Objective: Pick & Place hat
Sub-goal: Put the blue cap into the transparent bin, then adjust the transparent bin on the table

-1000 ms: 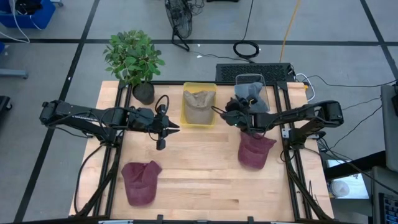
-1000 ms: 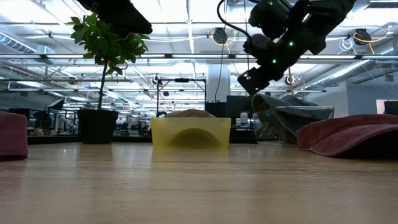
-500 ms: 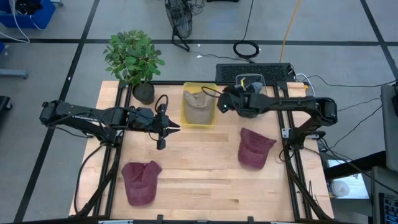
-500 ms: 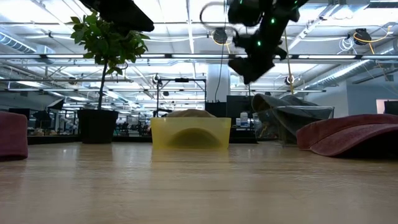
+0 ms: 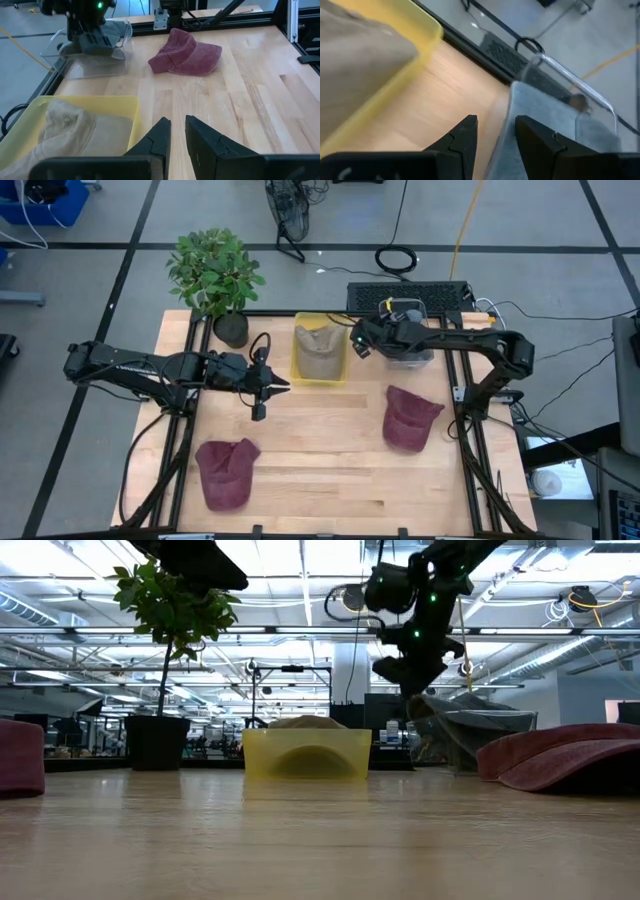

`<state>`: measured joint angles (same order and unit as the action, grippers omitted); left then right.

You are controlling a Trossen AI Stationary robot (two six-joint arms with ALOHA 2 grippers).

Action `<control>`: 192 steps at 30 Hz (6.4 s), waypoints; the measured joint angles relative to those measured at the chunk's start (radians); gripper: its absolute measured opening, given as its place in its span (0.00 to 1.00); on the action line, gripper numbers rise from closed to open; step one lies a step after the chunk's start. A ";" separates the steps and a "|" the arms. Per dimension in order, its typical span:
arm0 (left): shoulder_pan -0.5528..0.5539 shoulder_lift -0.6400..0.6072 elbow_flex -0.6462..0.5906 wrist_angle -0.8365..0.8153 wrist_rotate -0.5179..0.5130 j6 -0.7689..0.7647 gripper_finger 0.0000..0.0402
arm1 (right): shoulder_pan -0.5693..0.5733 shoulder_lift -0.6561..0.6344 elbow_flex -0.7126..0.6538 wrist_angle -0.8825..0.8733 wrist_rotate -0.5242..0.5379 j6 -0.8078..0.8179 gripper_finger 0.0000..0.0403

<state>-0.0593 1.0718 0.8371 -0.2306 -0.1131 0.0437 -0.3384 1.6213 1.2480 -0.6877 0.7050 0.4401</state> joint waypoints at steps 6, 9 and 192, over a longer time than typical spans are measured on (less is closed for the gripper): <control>0.000 0.000 0.000 0.000 0.000 0.000 0.16 | -0.016 0.038 0.000 -0.028 0.006 -0.010 0.29; 0.000 0.000 0.000 -0.001 0.000 0.000 0.16 | -0.015 0.043 0.000 -0.036 0.036 -0.041 0.27; 0.000 0.000 0.000 -0.049 0.008 -0.020 0.16 | 0.020 -0.583 -0.688 0.508 -0.556 0.113 0.35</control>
<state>-0.0593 1.0715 0.8375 -0.2798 -0.1047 0.0238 -0.3187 1.0386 0.5598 -0.1797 0.1488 0.5533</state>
